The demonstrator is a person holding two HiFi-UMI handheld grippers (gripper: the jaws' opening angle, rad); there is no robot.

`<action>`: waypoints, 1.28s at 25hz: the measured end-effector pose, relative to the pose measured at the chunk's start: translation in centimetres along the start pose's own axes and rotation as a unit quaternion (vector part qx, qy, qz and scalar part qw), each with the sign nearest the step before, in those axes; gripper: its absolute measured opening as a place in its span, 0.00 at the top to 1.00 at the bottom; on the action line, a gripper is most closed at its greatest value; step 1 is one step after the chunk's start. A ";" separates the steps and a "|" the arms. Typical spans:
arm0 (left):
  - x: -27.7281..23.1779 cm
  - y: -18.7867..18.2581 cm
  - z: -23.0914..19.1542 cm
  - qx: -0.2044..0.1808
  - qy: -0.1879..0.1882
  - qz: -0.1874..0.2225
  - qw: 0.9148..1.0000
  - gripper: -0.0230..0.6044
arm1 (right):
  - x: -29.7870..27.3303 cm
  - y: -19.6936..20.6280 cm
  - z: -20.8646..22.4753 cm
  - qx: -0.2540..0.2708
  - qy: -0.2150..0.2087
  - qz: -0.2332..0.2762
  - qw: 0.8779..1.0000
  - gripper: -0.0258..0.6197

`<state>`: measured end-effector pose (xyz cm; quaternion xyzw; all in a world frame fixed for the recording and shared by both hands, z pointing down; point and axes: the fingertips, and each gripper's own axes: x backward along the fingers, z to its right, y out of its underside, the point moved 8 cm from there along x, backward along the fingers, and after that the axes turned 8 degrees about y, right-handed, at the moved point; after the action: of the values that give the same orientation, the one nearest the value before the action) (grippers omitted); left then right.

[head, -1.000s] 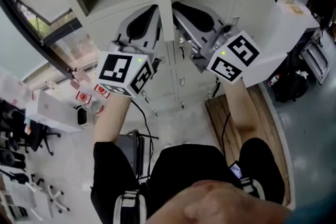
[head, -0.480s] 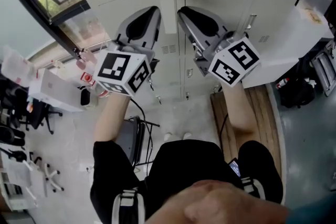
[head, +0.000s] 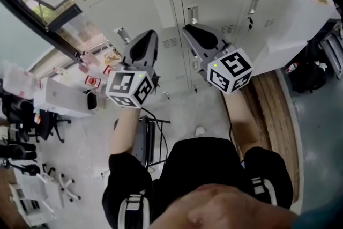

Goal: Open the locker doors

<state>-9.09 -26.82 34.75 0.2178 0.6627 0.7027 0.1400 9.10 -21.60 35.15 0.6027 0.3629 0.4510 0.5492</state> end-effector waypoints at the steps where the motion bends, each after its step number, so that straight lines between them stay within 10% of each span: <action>1: 0.1 0.9 0.2 0.010 0.002 -0.006 1.000 0.95 | 0.4 0.5 0.0 0.007 0.011 -0.011 1.000 0.89; 17: 3.0 6.4 1.4 0.044 0.069 -0.053 0.995 0.95 | 2.8 5.8 -3.5 -0.021 0.102 -0.065 0.992 0.89; 32: 2.2 3.5 3.9 0.067 0.116 -0.015 0.991 0.95 | 6.4 0.8 -4.5 0.034 0.193 -0.036 0.980 0.89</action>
<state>-8.72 -22.62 38.63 0.1336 0.7233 0.6751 0.0578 6.96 -14.26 36.79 0.5093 0.4989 0.5258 0.4639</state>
